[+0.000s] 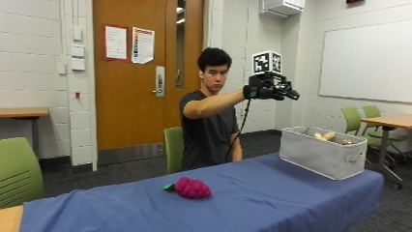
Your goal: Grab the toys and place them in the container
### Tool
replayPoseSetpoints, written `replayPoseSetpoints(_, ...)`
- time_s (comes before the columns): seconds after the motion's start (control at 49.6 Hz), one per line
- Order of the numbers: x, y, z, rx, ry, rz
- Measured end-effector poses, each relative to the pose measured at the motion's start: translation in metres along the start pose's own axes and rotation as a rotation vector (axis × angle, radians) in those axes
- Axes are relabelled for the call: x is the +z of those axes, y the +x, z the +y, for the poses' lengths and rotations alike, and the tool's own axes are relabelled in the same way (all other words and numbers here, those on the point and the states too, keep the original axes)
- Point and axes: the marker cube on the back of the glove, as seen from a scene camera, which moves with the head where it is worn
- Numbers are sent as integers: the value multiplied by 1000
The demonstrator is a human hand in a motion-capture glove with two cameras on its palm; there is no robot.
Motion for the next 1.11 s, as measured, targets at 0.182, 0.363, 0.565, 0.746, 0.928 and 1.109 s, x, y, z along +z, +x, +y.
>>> replayPoseSetpoints(0.182,31,100,57,285,-50,93)
replayPoseSetpoints(0.363,65,179,98,387,-77,93)
replayPoseSetpoints(0.565,126,240,127,482,-123,96)
replayPoseSetpoints(0.746,194,266,149,508,-186,71)
replayPoseSetpoints(0.928,250,276,166,522,-234,34)
replayPoseSetpoints(1.109,281,281,179,548,-286,-9)
